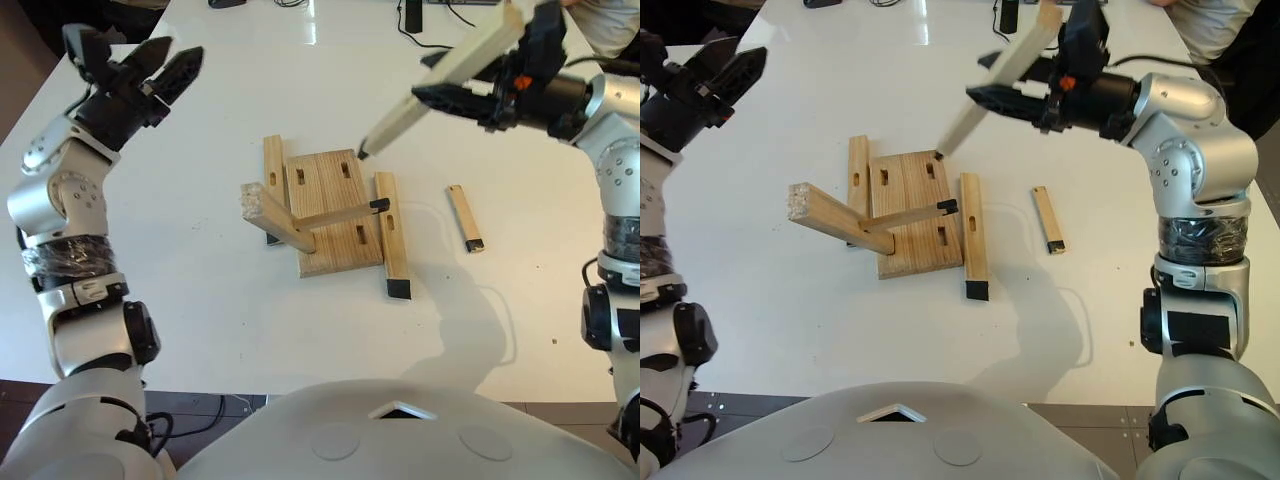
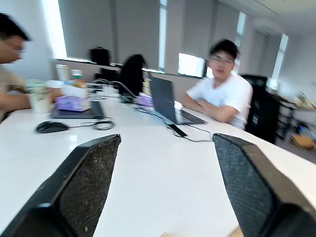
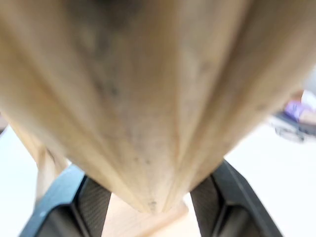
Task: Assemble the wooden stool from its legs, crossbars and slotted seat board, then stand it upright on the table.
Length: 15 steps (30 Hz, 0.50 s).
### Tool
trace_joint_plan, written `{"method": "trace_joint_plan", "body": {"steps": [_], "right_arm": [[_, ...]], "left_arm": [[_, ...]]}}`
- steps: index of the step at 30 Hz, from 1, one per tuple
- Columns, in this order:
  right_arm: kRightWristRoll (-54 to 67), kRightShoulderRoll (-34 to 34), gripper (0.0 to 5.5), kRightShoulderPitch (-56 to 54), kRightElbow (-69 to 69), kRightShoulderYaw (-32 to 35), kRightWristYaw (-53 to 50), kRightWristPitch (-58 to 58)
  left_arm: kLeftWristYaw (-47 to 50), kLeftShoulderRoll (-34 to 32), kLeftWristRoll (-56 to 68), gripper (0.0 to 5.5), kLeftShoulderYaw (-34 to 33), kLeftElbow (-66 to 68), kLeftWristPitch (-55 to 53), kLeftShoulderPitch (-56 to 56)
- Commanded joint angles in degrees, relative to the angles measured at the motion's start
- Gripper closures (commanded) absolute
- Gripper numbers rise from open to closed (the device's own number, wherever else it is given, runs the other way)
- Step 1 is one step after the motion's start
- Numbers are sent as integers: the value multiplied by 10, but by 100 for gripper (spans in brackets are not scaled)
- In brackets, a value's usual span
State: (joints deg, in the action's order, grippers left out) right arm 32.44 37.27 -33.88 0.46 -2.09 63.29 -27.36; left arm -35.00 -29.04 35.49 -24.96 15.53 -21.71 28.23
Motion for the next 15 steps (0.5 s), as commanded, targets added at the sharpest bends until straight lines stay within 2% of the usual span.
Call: {"method": "trace_joint_plan", "body": {"steps": [1,3,6,10,15], "right_arm": [[-35,-23,346,64,-18,-31,5,45],[-20,-13,346,97,-58,-23,8,35],[3,16,346,150,-120,-10,28,20],[10,27,346,183,-146,-20,55,24],[-54,41,346,197,-111,-62,97,99]], "left_arm": [[273,192,77,204,-132,-6,50,-48],[319,248,92,204,-136,-48,55,-76],[340,282,64,204,-88,-111,48,-113],[368,300,65,204,-72,-154,57,-114],[369,286,60,204,-65,-150,60,-112]]}}
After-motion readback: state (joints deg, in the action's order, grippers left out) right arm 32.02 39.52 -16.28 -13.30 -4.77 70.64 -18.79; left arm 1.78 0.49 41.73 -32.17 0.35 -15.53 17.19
